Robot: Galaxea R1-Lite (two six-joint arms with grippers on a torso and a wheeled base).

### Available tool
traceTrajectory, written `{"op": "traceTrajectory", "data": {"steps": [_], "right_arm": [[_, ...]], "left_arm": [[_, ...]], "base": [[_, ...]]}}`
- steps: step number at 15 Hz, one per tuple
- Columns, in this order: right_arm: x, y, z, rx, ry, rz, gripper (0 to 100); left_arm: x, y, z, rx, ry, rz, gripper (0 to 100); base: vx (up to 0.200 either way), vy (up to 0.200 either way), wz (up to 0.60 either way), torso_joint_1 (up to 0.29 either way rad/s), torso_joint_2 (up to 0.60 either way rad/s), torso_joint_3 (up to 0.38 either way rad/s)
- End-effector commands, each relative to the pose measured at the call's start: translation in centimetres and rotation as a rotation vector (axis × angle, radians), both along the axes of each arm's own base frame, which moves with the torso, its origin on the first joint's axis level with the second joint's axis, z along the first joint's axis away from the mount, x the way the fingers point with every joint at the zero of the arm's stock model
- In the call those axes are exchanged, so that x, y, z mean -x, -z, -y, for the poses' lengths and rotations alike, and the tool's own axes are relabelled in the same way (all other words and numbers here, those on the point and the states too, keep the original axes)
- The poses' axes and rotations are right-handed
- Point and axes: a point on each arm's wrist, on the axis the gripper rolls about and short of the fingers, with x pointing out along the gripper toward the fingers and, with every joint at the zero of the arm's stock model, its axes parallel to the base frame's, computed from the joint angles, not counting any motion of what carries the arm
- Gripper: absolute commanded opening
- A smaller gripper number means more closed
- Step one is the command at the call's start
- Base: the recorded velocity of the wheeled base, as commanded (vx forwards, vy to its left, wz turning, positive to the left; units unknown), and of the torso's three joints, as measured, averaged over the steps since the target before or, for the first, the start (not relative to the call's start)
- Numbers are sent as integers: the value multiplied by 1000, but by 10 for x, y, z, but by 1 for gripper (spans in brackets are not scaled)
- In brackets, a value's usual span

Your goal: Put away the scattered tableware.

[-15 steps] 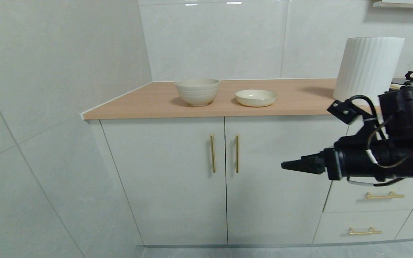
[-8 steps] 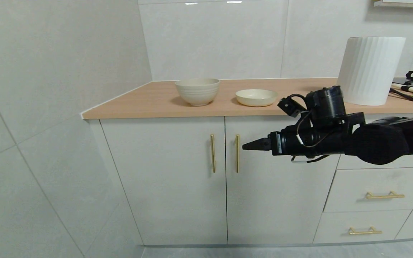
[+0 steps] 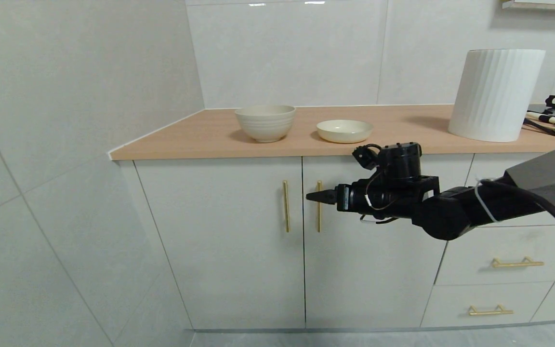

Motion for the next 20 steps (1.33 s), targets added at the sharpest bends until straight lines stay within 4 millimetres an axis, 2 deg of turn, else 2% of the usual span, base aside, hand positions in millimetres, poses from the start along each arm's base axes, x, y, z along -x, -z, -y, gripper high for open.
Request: {"op": "traceTrajectory", "data": {"steps": [1, 5, 9, 15, 20], "right_arm": [[-9, 19, -7, -1, 10, -24, 100], [-19, 34, -14, -59, 23, -37, 100], [-23, 37, -17, -100, 29, -9, 100], [-28, 49, -30, -114, 31, 28, 100], [-23, 55, -36, -106, 8, 12, 100]], "left_arm": [[0, 0, 0, 0, 0, -1, 100], [0, 0, 0, -2, 0, 0, 100], [0, 0, 0, -2, -1, 0, 100], [0, 0, 0, 0, -1, -1, 100], [0, 0, 0, 0, 0, -1, 100]], "base": [[0, 0, 0, 0, 0, 0], [0, 0, 0, 0, 0, 0], [0, 0, 0, 0, 0, 0], [0, 0, 0, 0, 0, 0], [0, 0, 0, 0, 0, 0]]}}
